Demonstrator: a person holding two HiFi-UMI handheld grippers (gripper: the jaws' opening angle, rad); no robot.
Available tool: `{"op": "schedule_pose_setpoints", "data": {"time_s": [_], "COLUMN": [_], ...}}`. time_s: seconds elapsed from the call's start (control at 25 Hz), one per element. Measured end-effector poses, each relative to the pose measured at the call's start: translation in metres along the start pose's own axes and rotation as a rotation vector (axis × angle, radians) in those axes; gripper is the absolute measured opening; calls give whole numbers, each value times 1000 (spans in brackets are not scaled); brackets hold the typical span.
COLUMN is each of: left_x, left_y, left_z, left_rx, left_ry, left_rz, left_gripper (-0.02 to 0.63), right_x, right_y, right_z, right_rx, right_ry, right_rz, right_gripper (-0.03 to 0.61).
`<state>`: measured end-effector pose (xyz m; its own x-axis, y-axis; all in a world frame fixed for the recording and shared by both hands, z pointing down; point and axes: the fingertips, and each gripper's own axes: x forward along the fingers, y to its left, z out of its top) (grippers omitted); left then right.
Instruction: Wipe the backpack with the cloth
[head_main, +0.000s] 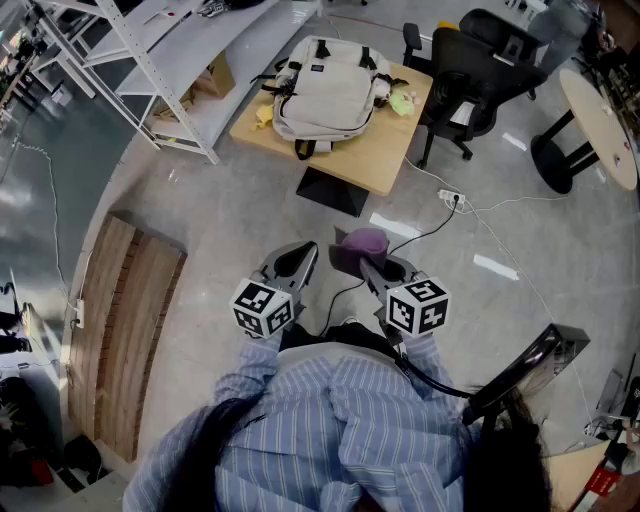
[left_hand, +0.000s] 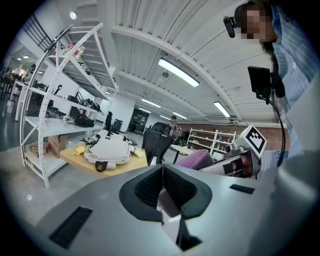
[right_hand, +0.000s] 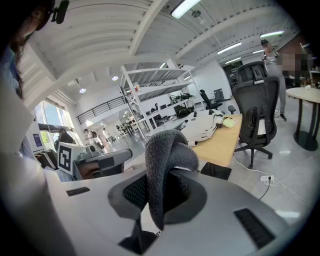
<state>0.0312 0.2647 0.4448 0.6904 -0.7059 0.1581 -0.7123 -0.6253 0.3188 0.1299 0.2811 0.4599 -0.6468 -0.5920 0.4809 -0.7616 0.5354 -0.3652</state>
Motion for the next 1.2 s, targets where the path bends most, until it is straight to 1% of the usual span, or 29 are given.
{"op": "schedule_pose_setpoints", "data": {"time_s": [0.2, 0.44, 0.64, 0.88, 1.2], "left_x": [-3, -5, 1, 7, 12], "left_y": [0, -5, -15, -23, -37], "left_z": [7, 2, -2, -7, -21], "left_rx": [15, -10, -11, -28, -28], "left_ry": [-11, -7, -2, 4, 47], "left_rz": [-7, -9, -17, -18, -35], "left_gripper": [6, 6, 6, 6, 6], "right_x": [0, -9, -17, -26, -30], "right_y": [9, 8, -1, -7, -26], "right_z": [8, 4, 2, -5, -21], "right_rx": [-13, -2, 9, -36, 35], "right_ry": [-20, -17, -30, -17, -10], "right_rz": [11, 8, 11, 3, -7], "right_gripper": [41, 41, 41, 41, 41]}}
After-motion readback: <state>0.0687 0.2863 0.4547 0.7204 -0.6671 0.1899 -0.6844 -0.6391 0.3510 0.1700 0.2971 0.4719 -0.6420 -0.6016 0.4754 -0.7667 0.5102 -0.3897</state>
